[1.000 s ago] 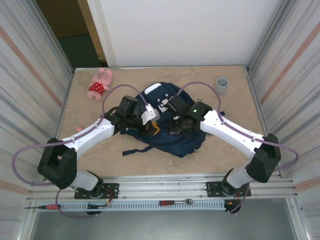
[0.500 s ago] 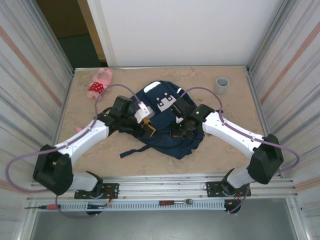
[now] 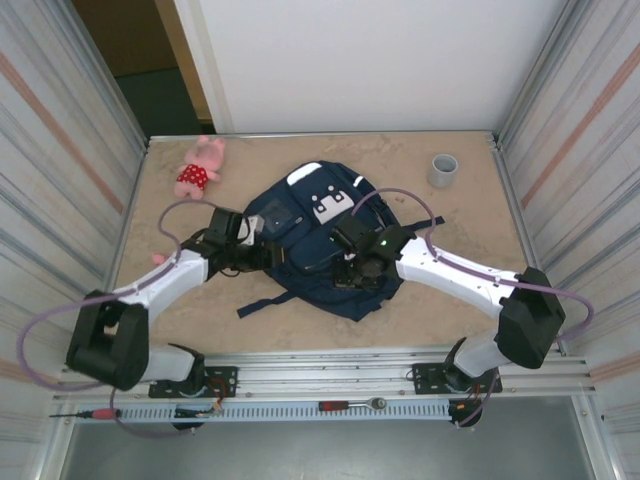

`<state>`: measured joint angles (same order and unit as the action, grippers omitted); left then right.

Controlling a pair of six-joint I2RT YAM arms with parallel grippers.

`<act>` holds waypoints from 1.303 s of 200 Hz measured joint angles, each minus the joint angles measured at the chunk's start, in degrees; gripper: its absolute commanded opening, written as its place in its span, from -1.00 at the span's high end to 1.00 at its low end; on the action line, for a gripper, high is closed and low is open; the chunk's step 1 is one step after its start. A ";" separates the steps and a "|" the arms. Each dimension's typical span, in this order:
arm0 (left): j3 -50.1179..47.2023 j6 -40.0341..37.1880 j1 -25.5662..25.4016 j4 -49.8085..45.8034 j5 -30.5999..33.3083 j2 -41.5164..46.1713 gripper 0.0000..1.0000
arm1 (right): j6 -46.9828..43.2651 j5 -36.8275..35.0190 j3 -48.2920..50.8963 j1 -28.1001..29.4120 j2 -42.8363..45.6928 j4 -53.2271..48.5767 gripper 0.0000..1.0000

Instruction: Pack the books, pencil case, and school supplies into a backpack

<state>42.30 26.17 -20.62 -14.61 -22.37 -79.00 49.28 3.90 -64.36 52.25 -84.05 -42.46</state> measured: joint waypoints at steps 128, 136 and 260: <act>16.02 5.27 6.34 6.95 -0.55 -14.03 -0.31 | 2.58 0.70 -9.27 3.72 -13.90 13.90 1.00; 14.62 6.03 6.32 6.54 -0.79 -11.52 -0.31 | 2.58 0.70 -9.29 3.61 -13.97 14.12 1.00; -6.56 40.30 -2.14 12.02 -5.62 6.29 -0.01 | 0.70 1.99 -9.29 2.86 -13.97 14.05 1.00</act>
<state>35.75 66.48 -22.76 -2.59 -27.99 -72.71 49.98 5.89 -73.65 55.11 -98.02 -28.40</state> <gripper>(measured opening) 0.507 0.059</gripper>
